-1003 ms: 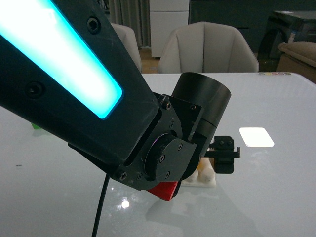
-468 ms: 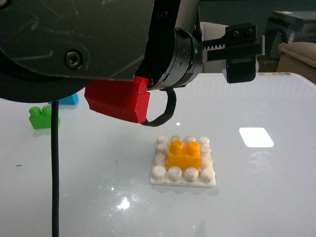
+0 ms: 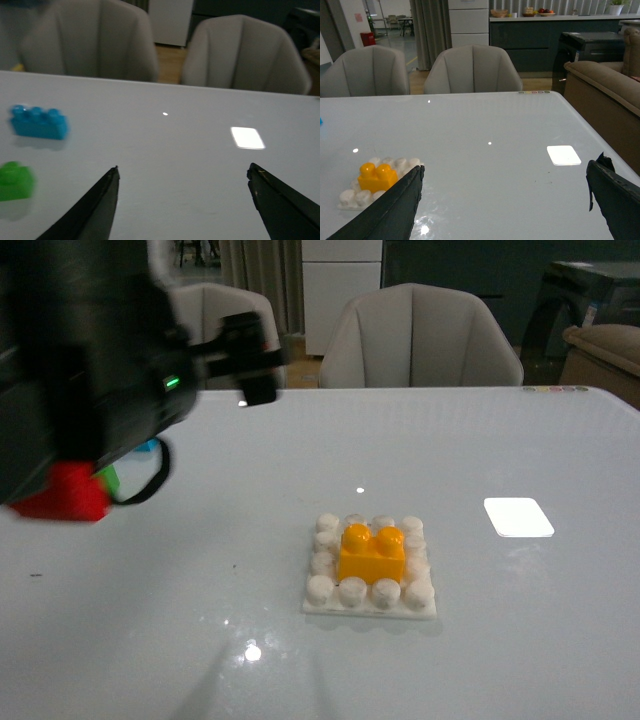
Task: Insert yellow block into base center
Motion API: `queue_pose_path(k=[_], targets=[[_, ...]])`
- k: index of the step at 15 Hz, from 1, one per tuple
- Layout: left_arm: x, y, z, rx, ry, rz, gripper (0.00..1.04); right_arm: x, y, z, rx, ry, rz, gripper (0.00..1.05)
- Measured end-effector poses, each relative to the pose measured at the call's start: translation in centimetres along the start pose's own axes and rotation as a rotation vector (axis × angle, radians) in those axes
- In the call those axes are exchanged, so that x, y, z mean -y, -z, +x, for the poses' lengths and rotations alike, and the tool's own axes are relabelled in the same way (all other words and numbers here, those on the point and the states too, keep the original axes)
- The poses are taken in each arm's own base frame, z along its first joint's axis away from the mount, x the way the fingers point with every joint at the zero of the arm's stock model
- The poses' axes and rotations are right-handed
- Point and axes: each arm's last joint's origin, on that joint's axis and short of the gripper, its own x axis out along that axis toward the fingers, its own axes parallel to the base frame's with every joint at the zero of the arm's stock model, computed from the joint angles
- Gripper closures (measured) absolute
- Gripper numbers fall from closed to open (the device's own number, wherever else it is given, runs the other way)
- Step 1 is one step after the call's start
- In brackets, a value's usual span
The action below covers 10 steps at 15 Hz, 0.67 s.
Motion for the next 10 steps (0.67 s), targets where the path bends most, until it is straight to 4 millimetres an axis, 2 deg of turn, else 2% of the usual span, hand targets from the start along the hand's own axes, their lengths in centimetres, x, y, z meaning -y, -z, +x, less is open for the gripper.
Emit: queue_pose_path(k=[1, 2, 3, 8, 10], targets=[[-7.6, -2.1, -7.9, 0.138, -0.023, 0.097, 0.68, 0.0, 0.0, 0.0, 0.0, 0.0, 0.0, 0.06], [-9.9, -1.2, -13.5, 0.106, -0.019, 0.12, 1.02, 0.0, 0.0, 0.0, 0.0, 0.0, 0.0, 0.06], [-10.1, -1.5, -14.4, 0.138, -0.014, 0.119, 1.03, 0.0, 0.0, 0.0, 0.0, 0.0, 0.0, 0.06], [-10.5, -0.9, -15.7, 0.131, -0.013, 0.12, 1.03, 0.0, 0.0, 0.0, 0.0, 0.0, 0.0, 0.06], [-11.6, -0.3, -16.8, 0.118, -0.01, 0.121, 1.03, 0.0, 0.0, 0.0, 0.0, 0.0, 0.0, 0.06]])
